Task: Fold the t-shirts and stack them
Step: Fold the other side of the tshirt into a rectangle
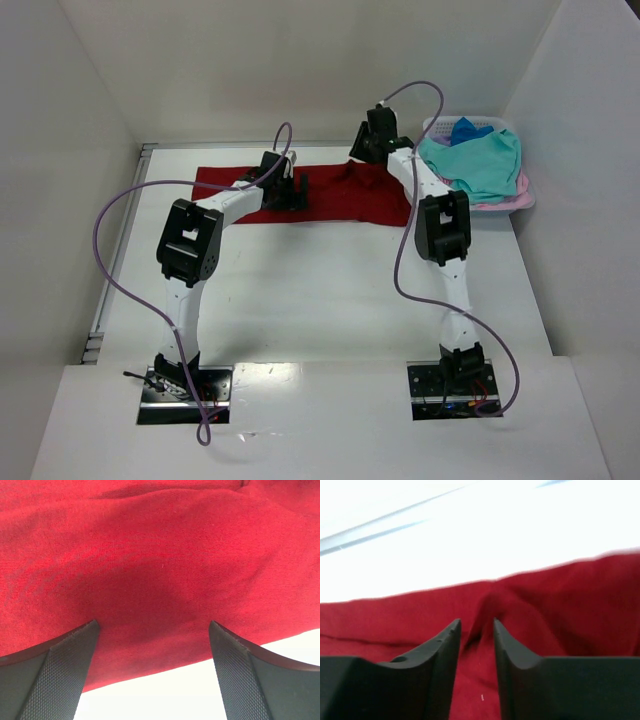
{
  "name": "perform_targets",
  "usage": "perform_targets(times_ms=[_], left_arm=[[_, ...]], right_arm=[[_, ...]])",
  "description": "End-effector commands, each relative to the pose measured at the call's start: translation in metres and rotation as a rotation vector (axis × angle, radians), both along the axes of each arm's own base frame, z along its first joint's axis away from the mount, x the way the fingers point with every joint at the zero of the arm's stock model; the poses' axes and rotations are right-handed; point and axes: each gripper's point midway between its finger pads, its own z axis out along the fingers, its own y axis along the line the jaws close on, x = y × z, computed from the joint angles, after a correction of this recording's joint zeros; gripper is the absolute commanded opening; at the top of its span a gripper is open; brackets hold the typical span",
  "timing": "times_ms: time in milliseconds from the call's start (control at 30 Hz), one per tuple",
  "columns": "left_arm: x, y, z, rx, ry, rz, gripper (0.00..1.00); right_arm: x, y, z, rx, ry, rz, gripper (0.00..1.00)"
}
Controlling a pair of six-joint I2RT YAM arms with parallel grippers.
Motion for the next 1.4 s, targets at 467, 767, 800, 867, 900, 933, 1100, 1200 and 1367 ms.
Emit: perform_targets(times_ms=[467,767,800,867,900,933,1100,1200,1367], left_arm=[[-0.011,-0.003,-0.011,0.000,0.075,-0.036,0.99],[0.001,-0.018,0.008,-0.053,0.050,-0.073,0.99],[0.001,-0.018,0.008,-0.053,0.050,-0.073,0.99],[0.001,-0.018,0.008,-0.053,0.050,-0.073,0.99],[0.001,-0.017,0.008,-0.047,0.047,-0.080,0.99],[0.000,-0.017,0.003,-0.045,0.056,-0.079,0.99],[0.000,-0.017,-0.002,-0.042,0.065,-0.079,0.99],[0.000,-0.017,-0.005,-0.039,0.073,-0.079,0.99],[0.001,-0.012,-0.010,-0.036,0.082,-0.069,0.99]], right_arm=[[-0.039,-0.041,0.063,-0.024,-0.081,-0.063,0.66],[-0.068,-0.064,0.024,0.016,-0.014,-0.084,0.67],[-0.066,-0.063,0.023,0.016,-0.014,-0.084,0.67],[-0.059,-0.060,0.016,0.014,-0.009,-0.070,0.62],[-0.056,-0.060,0.014,0.014,-0.008,-0.070,0.60],[-0.051,-0.057,0.018,0.022,-0.020,-0.063,0.56],[-0.044,-0.052,-0.007,0.024,0.032,-0.046,0.56],[-0.042,-0.050,-0.009,0.038,0.032,-0.045,0.56],[-0.032,-0.043,-0.011,0.069,0.017,-0.038,0.56]])
